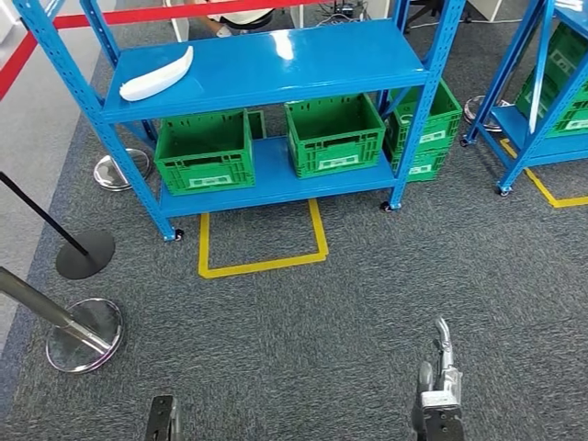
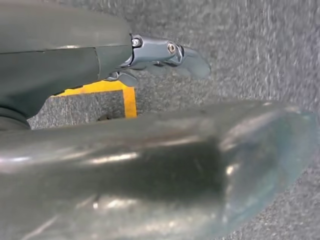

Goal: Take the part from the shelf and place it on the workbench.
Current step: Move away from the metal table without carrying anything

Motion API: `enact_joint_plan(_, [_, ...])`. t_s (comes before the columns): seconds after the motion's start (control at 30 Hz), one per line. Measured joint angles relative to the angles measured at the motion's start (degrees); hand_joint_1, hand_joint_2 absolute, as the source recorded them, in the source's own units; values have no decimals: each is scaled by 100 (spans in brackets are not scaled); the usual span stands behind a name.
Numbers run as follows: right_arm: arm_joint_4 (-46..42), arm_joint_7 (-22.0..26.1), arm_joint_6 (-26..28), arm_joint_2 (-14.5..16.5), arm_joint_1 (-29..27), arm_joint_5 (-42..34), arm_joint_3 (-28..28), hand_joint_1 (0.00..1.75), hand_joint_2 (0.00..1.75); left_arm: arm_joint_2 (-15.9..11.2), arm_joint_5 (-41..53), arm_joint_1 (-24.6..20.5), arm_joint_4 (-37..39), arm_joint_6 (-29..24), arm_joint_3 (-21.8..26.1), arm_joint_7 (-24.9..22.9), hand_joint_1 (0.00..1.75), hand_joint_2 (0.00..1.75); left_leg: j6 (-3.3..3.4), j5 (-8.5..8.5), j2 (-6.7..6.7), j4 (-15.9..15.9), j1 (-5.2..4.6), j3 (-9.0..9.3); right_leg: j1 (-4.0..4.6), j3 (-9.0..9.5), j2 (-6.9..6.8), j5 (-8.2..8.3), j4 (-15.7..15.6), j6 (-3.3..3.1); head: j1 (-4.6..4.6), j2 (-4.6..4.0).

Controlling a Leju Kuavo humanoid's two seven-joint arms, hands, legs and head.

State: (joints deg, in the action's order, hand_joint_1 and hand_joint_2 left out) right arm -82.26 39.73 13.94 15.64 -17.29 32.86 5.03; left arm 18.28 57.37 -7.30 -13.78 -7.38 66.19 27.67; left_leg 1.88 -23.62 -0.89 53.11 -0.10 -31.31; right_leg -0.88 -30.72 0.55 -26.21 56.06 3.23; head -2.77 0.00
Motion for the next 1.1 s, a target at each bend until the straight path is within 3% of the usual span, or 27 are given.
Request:
enact_joint_plan(0.07, [128,3,-109,5,55,90,205,0,0,10,0,-2,-4,8,-1,9,0,0,37,118,-8,-477,51,314,36,-23,0,-59,101,11,-18,0])
enact_joint_plan(0.13, [486,10,-117,-8,201,249,597,0,0,15,8,0,-5,24,-2,11,0,0,-33,150,-3,-650,127,491,10,-345,0,-294,692,69,25,0])
enact_joint_plan(0.2, [979,-7,-16,-31,389,391,1076,0,0,20,19,8,-4,37,-5,10,0,0,-167,66,-4,-592,192,531,-66,-679,-8,-426,1206,179,50,0])
enact_joint_plan(0.23, [1220,-31,39,-46,485,432,1294,0,0,23,24,15,-4,40,-5,10,0,0,-236,5,-11,-532,234,546,-110,-721,-13,-343,1205,243,55,0])
enact_joint_plan(0.27, [1447,-48,82,-64,583,449,1482,0,0,25,25,20,-4,41,-6,10,0,0,-310,-71,-18,-447,289,562,-160,-644,-22,-155,982,318,56,0])
enact_joint_plan(0.33, [1903,-48,133,-104,779,407,1791,0,0,17,26,26,-8,40,-6,11,0,0,-478,-277,-31,-218,402,574,-226,-367,-11,123,415,492,78,-1])
enact_joint_plan(0.37, [2125,-23,148,-120,866,347,1925,0,0,10,30,29,-12,42,-7,11,0,0,-558,-386,-37,-93,433,559,-240,-265,10,132,271,491,125,0])
enact_joint_plan(0.4, [2344,-5,152,-130,931,263,2050,0,0,2,31,31,-16,41,-10,11,0,0,-622,-475,-42,-6,442,546,-237,-235,35,51,277,435,136,0])
enact_joint_plan(0.47, [2682,13,146,-140,1002,74,2222,0,0,-8,27,40,-21,39,-16,10,0,0,-699,-569,-47,70,429,535,-230,-228,59,-101,396,205,99,1])
enact_joint_plan(0.5, [2802,15,148,-143,1015,-21,2264,0,0,-8,22,40,-22,37,-21,10,0,0,-716,-590,-34,93,422,541,-223,-213,58,-157,429,128,26,1])
enact_joint_plan(0.57, [2952,26,199,-147,1046,-200,2282,0,0,-9,25,29,-26,39,-33,8,0,0,-702,-687,27,433,394,369,-196,-109,41,-265,427,30,-57,1])
enact_joint_plan(0.6, [2996,30,247,-149,1056,-291,2268,0,0,-9,30,24,-27,41,-40,7,0,0,-670,-788,61,819,364,130,-180,-32,26,-311,386,-5,-90,1])
enact_joint_plan(0.67, [3059,33,343,-151,1069,-428,2178,0,0,-16,37,47,-27,45,-46,1,0,0,-580,-982,87,1750,284,-550,-137,157,6,-378,285,-39,-119,1])
enact_joint_plan(0.7, [3075,33,377,-152,1068,-461,2107,0,0,-20,37,71,-28,47,-45,-5,0,0,-518,-963,86,2064,236,-851,-111,272,7,-412,229,-47,-131,1])
enact_joint_plan(0.73, [3083,33,396,-154,1067,-467,2030,0,0,-25,33,92,-28,49,-44,-15,0,0,-439,-808,85,2156,184,-1047,-84,405,7,-456,173,-55,-141,1])
enact_joint_plan(0.77, [3086,34,404,-154,1068,-457,1953,0,0,-28,28,105,-28,50,-43,-26,0,0,-340,-516,86,2011,122,-1133,-53,557,4,-516,111,-67,-147,1])
enact_joint_plan(0.83, [3089,37,412,-155,1072,-399,1782,0,0,-37,-7,116,-29,57,-42,-42,0,0,-93,278,153,1280,-39,-1095,14,865,-28,-672,-20,-94,-153,1])
enact_joint_plan(0.87, [3094,39,423,-155,1085,-350,1684,0,0,-45,-42,120,-29,74,-38,-47,0,0,12,543,217,931,-110,-1032,62,983,-40,-768,-69,-101,-145,0])
enact_joint_plan(0.9, [3101,40,447,-156,1107,-292,1571,0,0,-56,-94,117,-30,107,-31,-48,0,0,62,635,265,681,-153,-968,104,1068,-68,-854,-105,-98,-135,0])
enact_joint_plan(0.93, [3111,41,490,-157,1149,-232,1444,0,0,-73,-154,112,-32,159,-15,-45,0,0,58,594,283,568,-172,-928,138,1119,-104,-938,-140,-94,-114,1])
enact_joint_plan(1.03, [3199,51,696,-162,1450,-66,930,0,0,-149,-316,80,-43,367,58,-35,0,0,-43,324,118,513,-124,-834,162,1286,-215,-1106,-247,-77,-55,1])
enact_joint_plan(1.07, [3246,56,764,-162,1572,-13,748,0,0,-183,-347,76,-46,422,79,-45,0,0,-33,288,73,499,-110,-798,160,1286,-208,-1166,-180,-64,-36,1])
enact_joint_plan(1.1, [3303,60,820,-163,1699,56,543,0,0,-233,-367,72,-48,466,102,-77,0,0,-15,253,26,486,-95,-756,155,1150,-180,-1302,100,-51,-20,1])
